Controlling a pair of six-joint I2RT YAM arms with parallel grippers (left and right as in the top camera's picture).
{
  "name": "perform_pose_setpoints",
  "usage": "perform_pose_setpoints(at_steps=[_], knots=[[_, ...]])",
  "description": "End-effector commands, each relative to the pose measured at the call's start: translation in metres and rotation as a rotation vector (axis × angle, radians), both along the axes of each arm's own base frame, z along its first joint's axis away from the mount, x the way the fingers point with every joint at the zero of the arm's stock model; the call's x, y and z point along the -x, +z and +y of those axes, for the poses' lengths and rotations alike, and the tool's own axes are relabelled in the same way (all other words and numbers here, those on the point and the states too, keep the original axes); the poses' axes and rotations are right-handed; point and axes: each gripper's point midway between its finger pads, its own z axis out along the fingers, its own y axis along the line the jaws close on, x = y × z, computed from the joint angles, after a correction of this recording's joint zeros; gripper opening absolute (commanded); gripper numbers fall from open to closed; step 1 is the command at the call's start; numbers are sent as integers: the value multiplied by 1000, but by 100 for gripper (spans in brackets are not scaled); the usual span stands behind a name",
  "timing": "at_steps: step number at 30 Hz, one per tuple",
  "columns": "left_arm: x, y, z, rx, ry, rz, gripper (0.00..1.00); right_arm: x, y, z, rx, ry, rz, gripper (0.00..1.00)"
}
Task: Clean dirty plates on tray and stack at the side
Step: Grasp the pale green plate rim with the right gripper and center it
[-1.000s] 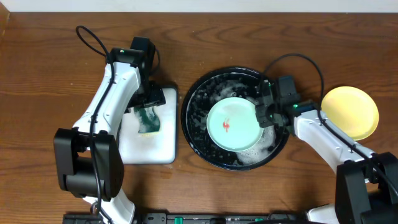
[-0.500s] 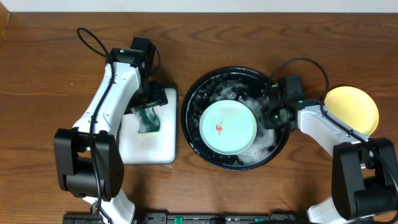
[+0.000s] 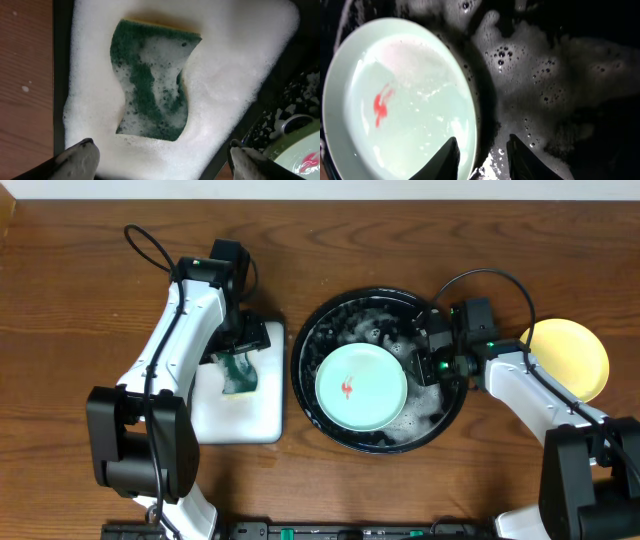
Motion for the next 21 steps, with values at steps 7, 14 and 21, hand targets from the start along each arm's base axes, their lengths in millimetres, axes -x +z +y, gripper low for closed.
perform_pose_setpoints(at_steps=[7,14,21], knots=[[1,-1,1,-3,-4,8,85,7,-44,12,94,43,65,20],[1,-1,1,-3,-4,8,85,-9,-45,-45,348,-236,48,1],[1,-1,1,-3,-5,6,85,-8,-26,-61,411,-327,23,1]])
